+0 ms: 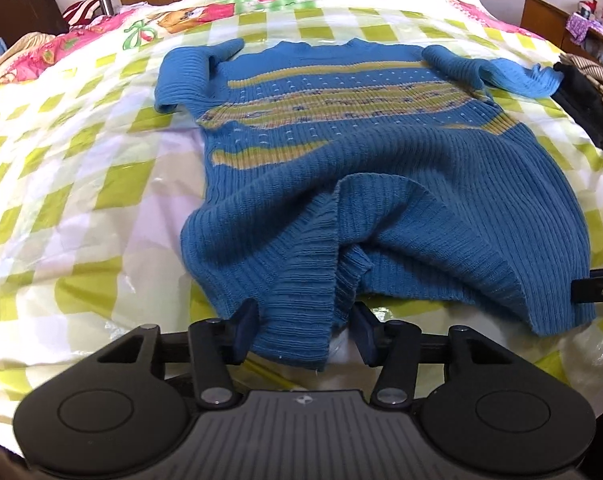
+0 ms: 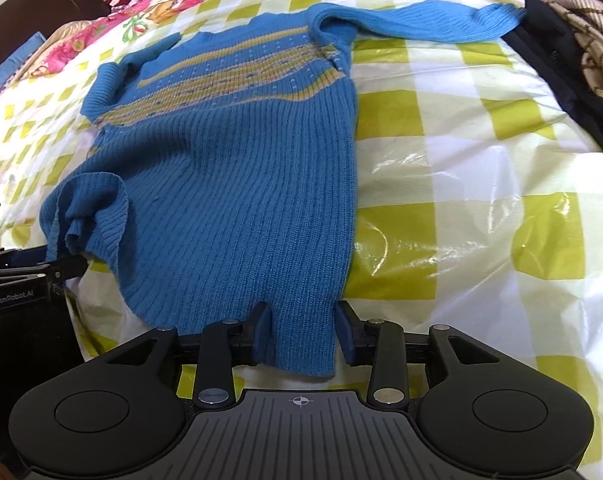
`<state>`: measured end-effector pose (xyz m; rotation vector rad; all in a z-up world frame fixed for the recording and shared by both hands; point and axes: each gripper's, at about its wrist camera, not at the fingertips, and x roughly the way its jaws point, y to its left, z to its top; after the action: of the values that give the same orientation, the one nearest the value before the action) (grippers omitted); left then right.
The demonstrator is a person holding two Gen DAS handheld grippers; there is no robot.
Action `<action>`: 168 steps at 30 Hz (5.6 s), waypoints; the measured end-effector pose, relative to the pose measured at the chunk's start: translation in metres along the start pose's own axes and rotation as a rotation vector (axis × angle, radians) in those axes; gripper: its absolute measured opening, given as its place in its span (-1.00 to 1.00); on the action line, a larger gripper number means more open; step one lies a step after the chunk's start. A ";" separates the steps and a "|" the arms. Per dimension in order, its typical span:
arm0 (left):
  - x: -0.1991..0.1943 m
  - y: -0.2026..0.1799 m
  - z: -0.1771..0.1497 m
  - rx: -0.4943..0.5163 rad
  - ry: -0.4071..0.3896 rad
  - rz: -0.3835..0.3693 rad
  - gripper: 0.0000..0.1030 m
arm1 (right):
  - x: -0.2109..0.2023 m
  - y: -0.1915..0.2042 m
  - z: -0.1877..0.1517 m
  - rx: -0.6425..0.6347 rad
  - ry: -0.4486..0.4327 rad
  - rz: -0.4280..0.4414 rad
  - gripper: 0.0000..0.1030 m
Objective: Fold small clothes
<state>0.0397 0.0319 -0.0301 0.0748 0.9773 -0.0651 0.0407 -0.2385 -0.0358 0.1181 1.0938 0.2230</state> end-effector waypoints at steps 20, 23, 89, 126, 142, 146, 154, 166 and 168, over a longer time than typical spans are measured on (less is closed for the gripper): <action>-0.036 0.063 -0.025 -0.041 0.109 0.055 -0.51 | -0.046 -0.022 0.010 -0.108 0.024 -0.018 -0.91; -0.041 0.062 -0.019 -0.050 0.097 0.014 -0.51 | -0.039 -0.019 0.007 -0.160 0.070 -0.057 -0.93; 0.136 -0.048 0.191 0.000 -0.100 -0.241 -0.24 | 0.078 -0.153 0.208 0.631 -0.457 -0.040 -0.25; 0.134 -0.017 0.164 -0.120 -0.166 -0.269 -0.10 | 0.015 -0.104 0.272 0.428 -0.780 -0.133 -0.81; 0.133 -0.009 0.155 -0.110 -0.178 -0.341 -0.04 | 0.005 -0.107 0.268 0.303 -0.716 -0.431 -0.83; 0.126 0.009 0.155 -0.152 -0.193 -0.324 -0.04 | 0.023 -0.011 0.265 -0.096 -0.729 -0.383 -0.83; 0.119 0.060 0.138 -0.245 -0.208 -0.194 -0.01 | 0.105 0.123 0.182 -1.020 -0.529 -0.261 -0.81; 0.122 0.072 0.134 -0.283 -0.219 -0.217 0.00 | 0.118 0.129 0.160 -1.123 -0.473 -0.266 -0.72; 0.121 0.072 0.133 -0.289 -0.223 -0.219 0.00 | 0.120 0.134 0.152 -1.181 -0.499 -0.275 -0.56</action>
<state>0.2237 0.0888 -0.0543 -0.3001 0.7601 -0.1295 0.2120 -0.0772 -0.0431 -0.9784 0.3468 0.5241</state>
